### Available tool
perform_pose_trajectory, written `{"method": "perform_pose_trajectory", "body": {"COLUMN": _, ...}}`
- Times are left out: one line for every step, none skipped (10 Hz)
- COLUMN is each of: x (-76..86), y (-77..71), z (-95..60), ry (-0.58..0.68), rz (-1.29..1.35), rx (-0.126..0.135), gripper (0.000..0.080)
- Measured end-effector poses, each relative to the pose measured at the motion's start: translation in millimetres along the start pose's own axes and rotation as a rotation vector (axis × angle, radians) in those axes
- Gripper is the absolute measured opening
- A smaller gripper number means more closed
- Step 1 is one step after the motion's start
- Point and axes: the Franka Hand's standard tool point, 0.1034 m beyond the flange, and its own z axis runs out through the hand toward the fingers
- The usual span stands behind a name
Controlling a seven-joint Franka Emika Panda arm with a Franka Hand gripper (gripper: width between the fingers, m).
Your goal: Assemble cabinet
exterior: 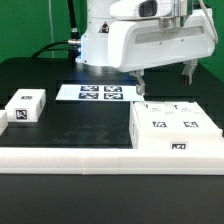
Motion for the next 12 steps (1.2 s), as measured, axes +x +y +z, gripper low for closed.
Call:
{"method": "perform_pose_trajectory", "body": {"x": 0.4, "y": -1.3, "z": 0.1, "ry": 0.002, "rz": 0.051, "rx": 0.007, "gripper": 0.0797}}
{"method": "perform_pose_trajectory", "body": {"x": 0.8, "y": -3.0, "z": 0.3, "ry": 0.003, "rz": 0.137, "rx": 0.016, "gripper": 0.0797}}
{"method": "perform_pose_trajectory", "body": {"x": 1.1, "y": -4.1, "z": 0.4, "ry": 0.003, "rz": 0.191, "rx": 0.02, "gripper": 0.0797}}
{"method": "perform_pose_trajectory", "body": {"x": 0.2, "y": -7.6, "z": 1.8, "ry": -0.002, "rz": 0.245, "rx": 0.016, "gripper": 0.0797}}
{"method": "perform_pose_trajectory", "body": {"x": -2.4, "y": -11.2, "z": 4.3, "ry": -0.008, "rz": 0.329, "rx": 0.011, "gripper": 0.0797}}
{"method": "perform_pose_trajectory", "body": {"x": -5.0, "y": -16.5, "z": 7.3, "ry": -0.007, "rz": 0.405, "rx": 0.004, "gripper": 0.0797}}
{"method": "perform_pose_trajectory", "body": {"x": -4.4, "y": -17.5, "z": 7.4, "ry": -0.008, "rz": 0.455, "rx": -0.003, "gripper": 0.0797}}
{"method": "perform_pose_trajectory", "body": {"x": -5.4, "y": -16.8, "z": 9.6, "ry": -0.004, "rz": 0.502, "rx": -0.002, "gripper": 0.0797}}
{"method": "perform_pose_trajectory", "body": {"x": -4.8, "y": -18.5, "z": 9.7, "ry": -0.004, "rz": 0.544, "rx": 0.006, "gripper": 0.0797}}
{"method": "perform_pose_trajectory", "body": {"x": -4.3, "y": -20.8, "z": 9.9, "ry": -0.004, "rz": 0.614, "rx": 0.016, "gripper": 0.0797}}
{"method": "perform_pose_trajectory", "body": {"x": -4.2, "y": -21.3, "z": 10.0, "ry": -0.004, "rz": 0.603, "rx": 0.017, "gripper": 0.0797}}
{"method": "perform_pose_trajectory", "body": {"x": -4.2, "y": -21.3, "z": 10.0, "ry": -0.004, "rz": 0.602, "rx": 0.017, "gripper": 0.0797}}
